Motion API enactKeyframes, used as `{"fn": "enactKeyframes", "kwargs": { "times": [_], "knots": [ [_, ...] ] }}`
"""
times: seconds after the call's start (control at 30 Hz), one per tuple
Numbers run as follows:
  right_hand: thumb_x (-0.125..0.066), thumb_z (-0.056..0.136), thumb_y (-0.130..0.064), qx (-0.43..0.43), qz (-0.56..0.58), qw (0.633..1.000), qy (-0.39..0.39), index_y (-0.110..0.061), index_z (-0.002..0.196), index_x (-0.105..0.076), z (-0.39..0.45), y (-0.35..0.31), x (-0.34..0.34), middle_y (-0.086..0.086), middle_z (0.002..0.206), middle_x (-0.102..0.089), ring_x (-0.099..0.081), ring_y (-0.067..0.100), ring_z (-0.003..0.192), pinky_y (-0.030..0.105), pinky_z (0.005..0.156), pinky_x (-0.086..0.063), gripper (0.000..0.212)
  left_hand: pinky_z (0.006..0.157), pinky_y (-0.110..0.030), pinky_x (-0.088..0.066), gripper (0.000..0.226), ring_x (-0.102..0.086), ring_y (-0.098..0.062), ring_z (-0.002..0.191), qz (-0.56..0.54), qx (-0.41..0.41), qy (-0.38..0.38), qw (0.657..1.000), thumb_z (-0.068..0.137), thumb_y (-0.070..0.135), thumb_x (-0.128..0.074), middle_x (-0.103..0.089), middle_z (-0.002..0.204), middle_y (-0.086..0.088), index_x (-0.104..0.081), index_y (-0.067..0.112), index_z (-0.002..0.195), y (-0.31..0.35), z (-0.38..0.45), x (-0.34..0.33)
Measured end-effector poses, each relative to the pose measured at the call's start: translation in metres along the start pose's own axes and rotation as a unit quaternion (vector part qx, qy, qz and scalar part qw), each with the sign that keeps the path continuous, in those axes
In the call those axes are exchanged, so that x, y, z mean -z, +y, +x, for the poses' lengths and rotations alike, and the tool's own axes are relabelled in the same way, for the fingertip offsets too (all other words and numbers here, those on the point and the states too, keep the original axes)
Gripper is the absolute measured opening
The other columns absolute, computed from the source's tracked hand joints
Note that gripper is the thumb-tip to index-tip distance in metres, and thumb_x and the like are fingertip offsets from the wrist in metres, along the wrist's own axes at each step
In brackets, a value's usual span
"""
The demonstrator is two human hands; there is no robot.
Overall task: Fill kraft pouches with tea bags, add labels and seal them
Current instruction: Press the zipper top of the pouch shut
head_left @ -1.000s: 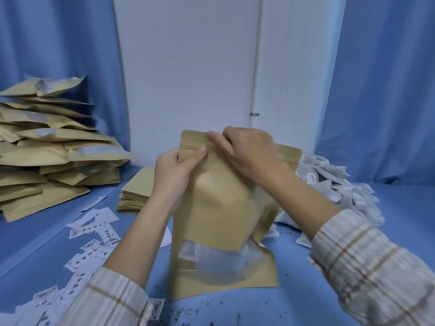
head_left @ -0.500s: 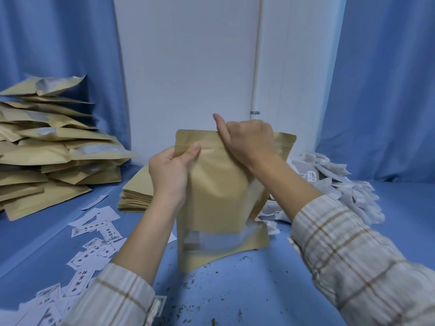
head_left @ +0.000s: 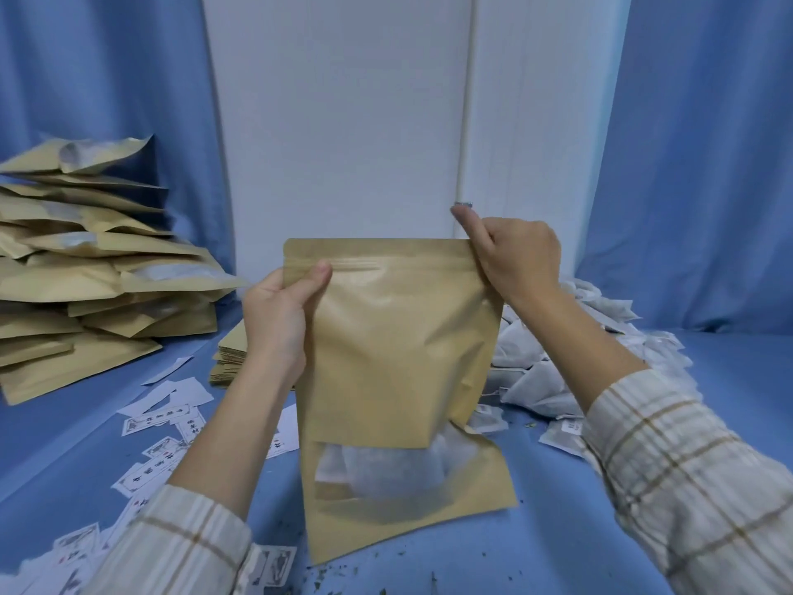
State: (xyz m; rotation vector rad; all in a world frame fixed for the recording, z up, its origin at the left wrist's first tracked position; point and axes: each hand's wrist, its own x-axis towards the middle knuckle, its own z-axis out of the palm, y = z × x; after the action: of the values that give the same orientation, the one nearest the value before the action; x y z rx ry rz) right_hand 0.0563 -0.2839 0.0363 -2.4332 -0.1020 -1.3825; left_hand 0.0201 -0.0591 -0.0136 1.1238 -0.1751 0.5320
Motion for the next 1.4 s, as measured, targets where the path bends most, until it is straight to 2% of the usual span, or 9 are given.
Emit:
{"fn": "enactKeyframes", "kwargs": {
  "times": [0.1,0.2,0.43,0.67,0.83,1.07,1.17,1.27,1.4],
  "knots": [
    [-0.053,0.075,-0.068,-0.134,0.313,0.933,-0.115,-0.034,0.066,-0.053,-0.012,0.016,-0.002,-0.017,0.062,-0.054,-0.052,-0.005,0.058,0.004,0.056,-0.040,0.036,0.064,-0.020,-0.051,0.013,-0.065,-0.008,0.068,0.000,0.019,-0.013,1.000,0.081,0.017,-0.071,-0.072,0.075,0.006,-0.072,0.020,0.068,-0.008,0.004,0.005],
    [-0.069,0.057,-0.064,-0.159,0.450,0.828,-0.293,-0.028,0.083,-0.069,-0.042,0.036,-0.018,-0.014,0.081,-0.071,-0.067,-0.001,0.076,0.024,0.077,-0.055,0.045,0.066,-0.021,-0.053,0.011,-0.066,-0.007,0.073,0.001,0.041,-0.052,0.998,0.074,0.037,-0.074,-0.072,0.080,0.009,-0.074,0.026,0.076,-0.013,0.007,0.014],
    [-0.071,0.067,-0.053,-0.239,0.525,0.796,-0.183,-0.029,0.082,-0.071,-0.070,0.030,-0.051,-0.009,0.084,-0.074,-0.069,0.007,0.078,0.021,0.062,-0.052,0.028,0.064,-0.017,-0.053,0.046,-0.069,-0.013,0.091,0.181,0.249,-0.282,0.909,0.050,0.029,-0.088,-0.073,0.101,0.000,-0.073,0.022,0.092,-0.063,-0.026,0.068],
    [-0.060,0.084,-0.046,-0.231,0.460,0.729,-0.451,-0.028,0.083,-0.070,-0.110,0.034,-0.054,-0.009,0.070,-0.066,-0.059,0.005,0.057,0.015,0.049,-0.043,0.021,0.059,-0.025,-0.056,0.040,-0.071,-0.022,0.082,0.097,0.267,-0.123,0.951,0.059,0.030,-0.078,-0.073,0.095,-0.010,-0.072,0.009,0.093,-0.053,-0.019,0.075],
    [-0.056,0.087,-0.019,-0.346,0.469,0.717,-0.382,-0.018,0.050,-0.060,-0.119,0.007,-0.071,-0.004,0.048,-0.049,-0.036,0.014,0.048,0.025,0.048,-0.024,0.036,0.060,-0.028,-0.054,0.030,-0.070,-0.021,0.071,-0.001,0.340,-0.111,0.934,0.071,0.040,-0.065,-0.073,0.084,-0.004,-0.077,0.016,0.084,-0.029,-0.016,0.095],
    [-0.039,0.093,-0.008,-0.362,0.563,0.637,-0.381,-0.012,0.068,-0.047,-0.113,-0.102,-0.075,-0.003,0.037,-0.047,-0.036,0.007,0.025,0.013,0.028,-0.022,0.026,0.077,-0.035,-0.054,0.048,-0.068,-0.026,0.092,-0.306,0.235,-0.022,0.922,0.089,0.052,-0.043,-0.070,0.102,-0.004,-0.074,0.016,0.097,-0.008,-0.028,0.152],
    [-0.036,0.096,-0.010,-0.317,0.634,0.590,-0.387,-0.002,0.091,-0.055,-0.072,-0.226,-0.089,0.014,0.067,-0.063,-0.058,0.017,0.045,0.018,0.036,-0.040,0.021,0.093,-0.046,-0.048,0.059,-0.056,-0.033,0.116,-0.335,0.212,0.040,0.917,0.089,0.059,-0.040,-0.060,0.122,-0.010,-0.060,0.012,0.120,0.014,-0.022,0.173],
    [-0.034,0.100,-0.031,-0.263,0.703,0.469,-0.466,-0.005,0.136,-0.032,-0.024,-0.386,-0.091,0.025,0.130,-0.049,-0.057,0.038,0.109,0.046,0.082,-0.050,0.044,0.075,-0.046,-0.054,0.058,-0.067,-0.037,0.094,-0.295,0.182,0.098,0.933,0.093,0.056,-0.037,-0.067,0.110,-0.021,-0.057,0.008,0.118,0.042,-0.008,0.196],
    [-0.033,0.098,-0.039,-0.257,0.647,0.460,-0.552,-0.015,0.139,-0.028,-0.042,-0.460,-0.100,0.017,0.141,-0.038,-0.052,0.041,0.116,0.049,0.084,-0.048,0.048,0.062,-0.041,-0.055,0.056,-0.071,-0.030,0.077,-0.261,0.109,0.160,0.946,0.095,0.050,-0.036,-0.067,0.107,-0.017,-0.043,0.012,0.137,0.076,0.005,0.241]
  ]
}}
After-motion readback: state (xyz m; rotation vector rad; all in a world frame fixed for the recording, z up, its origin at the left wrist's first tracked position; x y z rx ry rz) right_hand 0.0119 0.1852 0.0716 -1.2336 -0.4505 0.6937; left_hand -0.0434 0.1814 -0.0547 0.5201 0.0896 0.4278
